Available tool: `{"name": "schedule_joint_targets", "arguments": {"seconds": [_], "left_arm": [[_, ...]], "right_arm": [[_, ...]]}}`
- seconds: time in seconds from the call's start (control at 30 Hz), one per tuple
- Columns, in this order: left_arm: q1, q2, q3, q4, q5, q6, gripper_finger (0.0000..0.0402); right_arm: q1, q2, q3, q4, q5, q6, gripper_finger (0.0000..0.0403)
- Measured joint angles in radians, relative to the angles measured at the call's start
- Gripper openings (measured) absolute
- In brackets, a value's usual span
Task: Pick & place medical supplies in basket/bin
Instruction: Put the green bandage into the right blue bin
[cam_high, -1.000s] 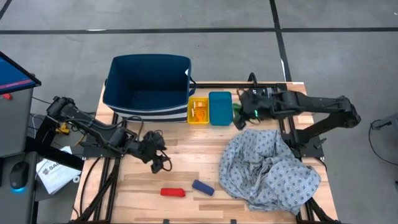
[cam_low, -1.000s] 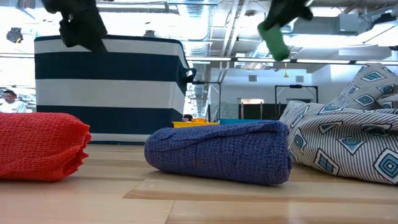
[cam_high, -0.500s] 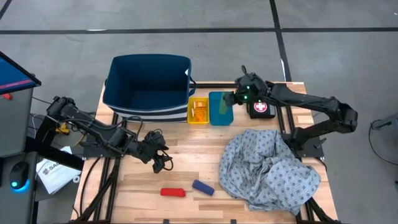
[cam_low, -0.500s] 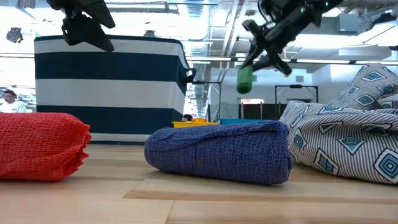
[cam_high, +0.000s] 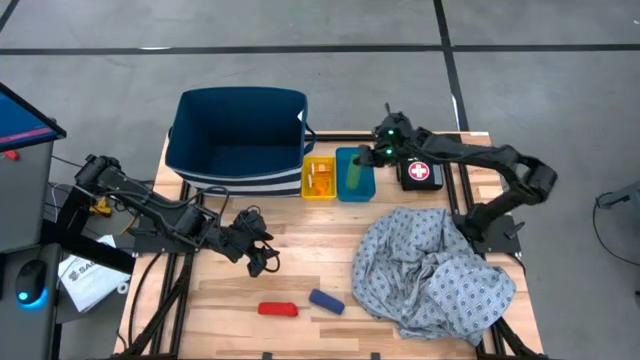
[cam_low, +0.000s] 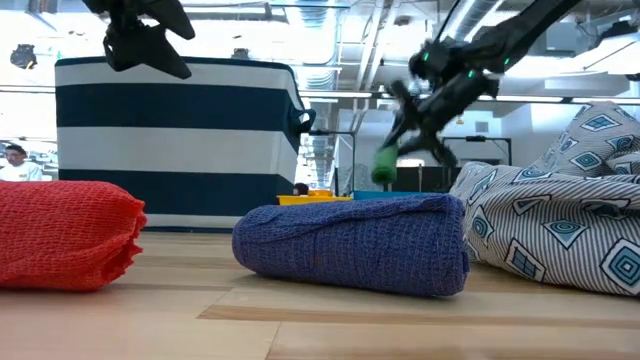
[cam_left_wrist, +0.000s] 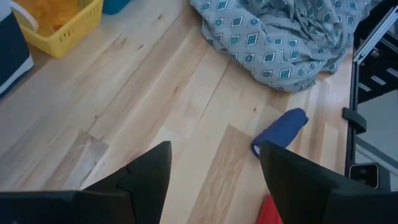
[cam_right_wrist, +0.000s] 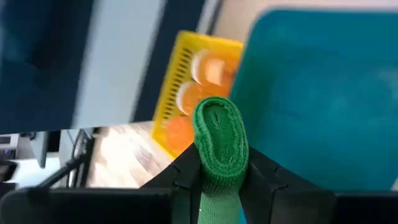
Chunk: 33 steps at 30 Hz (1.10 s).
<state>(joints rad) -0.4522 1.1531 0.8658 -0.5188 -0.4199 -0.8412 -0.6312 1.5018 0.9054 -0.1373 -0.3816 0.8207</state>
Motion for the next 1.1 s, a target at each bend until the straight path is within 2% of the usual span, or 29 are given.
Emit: {"name": "schedule_joint_targets", "arguments": {"seconds": [0.23,0.5,0.67,0.9,1.1], "left_arm": [[0.000,0.000,0.000,0.004,-0.028,-0.006,0.0233],[0.003,0.000,0.000,0.005,-0.028,-0.031,0.0209],[0.003,0.000,0.000,0.005,-0.028,-0.031,0.0199],[0.003,0.000,0.000,0.021,-0.028,-0.031,0.0195],[0.003,0.000,0.000,0.022,-0.036,-0.031,0.0195]], "right_arm": [[-0.043,0.177,0.001,0.124,-0.118,-0.024,0.0076],[-0.051,0.228,0.025,0.162,-0.167,-0.064,0.0080],[-0.052,0.228,0.072,0.176,-0.159,-0.083,0.0113],[-0.051,0.228,0.107,0.105,-0.122,-0.125,0.0174],[-0.051,0.228,0.107,0.100,-0.115,-0.135,0.0198]]}}
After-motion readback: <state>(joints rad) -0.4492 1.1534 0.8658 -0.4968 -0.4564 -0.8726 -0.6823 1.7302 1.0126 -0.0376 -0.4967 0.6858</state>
